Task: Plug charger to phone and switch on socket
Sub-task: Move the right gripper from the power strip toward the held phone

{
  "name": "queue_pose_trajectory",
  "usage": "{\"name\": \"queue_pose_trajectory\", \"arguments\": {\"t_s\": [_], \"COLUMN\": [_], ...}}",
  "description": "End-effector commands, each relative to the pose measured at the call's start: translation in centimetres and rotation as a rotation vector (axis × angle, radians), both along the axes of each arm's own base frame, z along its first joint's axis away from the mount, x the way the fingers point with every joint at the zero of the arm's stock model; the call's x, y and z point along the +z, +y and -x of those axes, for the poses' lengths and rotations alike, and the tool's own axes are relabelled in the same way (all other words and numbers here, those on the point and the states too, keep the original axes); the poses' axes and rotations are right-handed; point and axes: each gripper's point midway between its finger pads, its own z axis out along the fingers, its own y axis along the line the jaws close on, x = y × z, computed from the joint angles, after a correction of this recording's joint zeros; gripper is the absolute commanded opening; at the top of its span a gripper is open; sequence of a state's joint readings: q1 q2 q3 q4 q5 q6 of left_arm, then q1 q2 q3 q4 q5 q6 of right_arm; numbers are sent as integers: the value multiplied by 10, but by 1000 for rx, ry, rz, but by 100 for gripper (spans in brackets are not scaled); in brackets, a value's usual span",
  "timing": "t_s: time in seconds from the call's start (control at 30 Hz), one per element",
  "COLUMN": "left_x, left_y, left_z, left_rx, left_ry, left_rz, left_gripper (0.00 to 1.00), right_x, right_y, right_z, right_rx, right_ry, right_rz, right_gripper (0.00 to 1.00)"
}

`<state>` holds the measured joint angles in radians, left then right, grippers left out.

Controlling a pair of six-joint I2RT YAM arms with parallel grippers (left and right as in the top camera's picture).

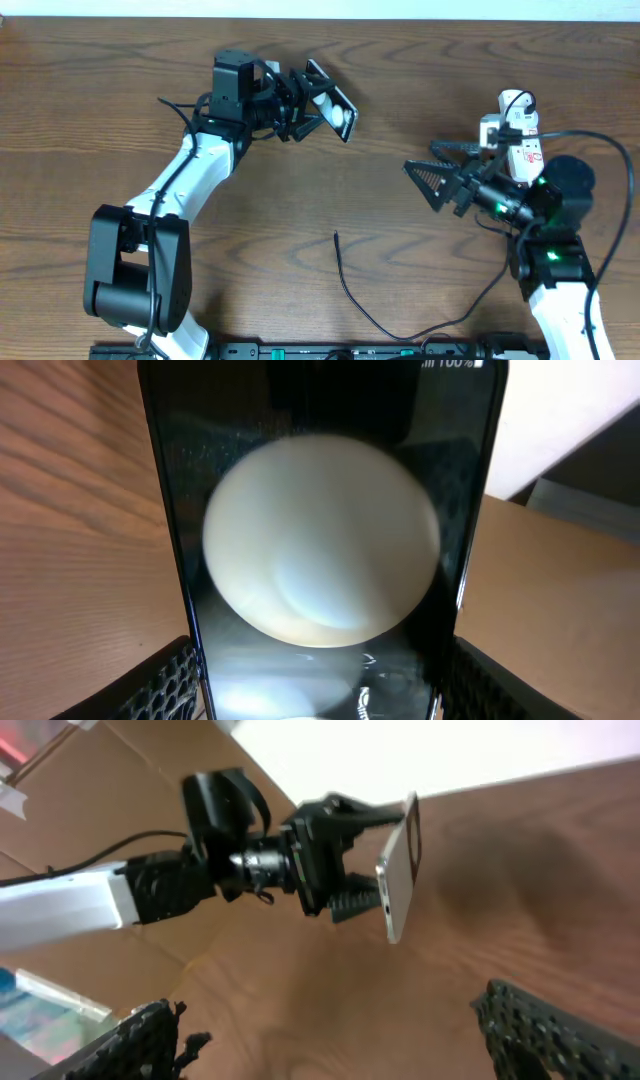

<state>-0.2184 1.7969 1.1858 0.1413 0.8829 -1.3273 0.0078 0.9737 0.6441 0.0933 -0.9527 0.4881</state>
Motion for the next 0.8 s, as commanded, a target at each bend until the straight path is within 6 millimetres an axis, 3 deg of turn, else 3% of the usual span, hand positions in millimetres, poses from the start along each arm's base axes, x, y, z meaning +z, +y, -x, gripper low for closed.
{"name": "queue_pose_trajectory", "arguments": {"t_s": [0.0, 0.17, 0.3, 0.5, 0.77], "left_x": [26, 26, 26, 26, 26], "left_y": [-8, -18, -20, -22, -40], "left_z": [1, 6, 7, 8, 19], "left_rx": [-17, -33, -38, -32, -73], "left_ry": [-88, -85, -85, -57, -51], "left_rz": [9, 10, 10, 23, 27], "left_gripper": [7, 8, 7, 8, 7], "right_x": [-15, -52, -64, -69, -57], "right_y": [5, 8, 22, 41, 41], "right_z": [-16, -33, -35, -29, -38], "right_rx": [-35, -109, -98, -39, -82], "right_ry": [35, 39, -15, -90, -138], "right_rz": [34, 186, 283, 358, 341], "right_gripper": [89, 91, 99, 99, 99]}}
